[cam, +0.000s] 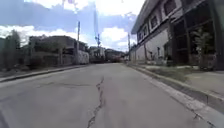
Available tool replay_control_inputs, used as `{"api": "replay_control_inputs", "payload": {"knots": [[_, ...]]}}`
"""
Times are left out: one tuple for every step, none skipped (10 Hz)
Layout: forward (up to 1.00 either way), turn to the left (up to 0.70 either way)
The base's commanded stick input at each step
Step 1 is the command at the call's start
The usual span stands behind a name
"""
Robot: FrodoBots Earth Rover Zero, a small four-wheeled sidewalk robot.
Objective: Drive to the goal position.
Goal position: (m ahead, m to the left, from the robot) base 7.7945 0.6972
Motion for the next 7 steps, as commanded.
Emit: {"api": "replay_control_inputs", "payload": {"knots": [[0.85, 0.00], [0.85, 0.00], [0.85, 0.00], [0.85, 0.00], [0.85, 0.00], [0.85, 0.00], [0.85, 0.00]]}}
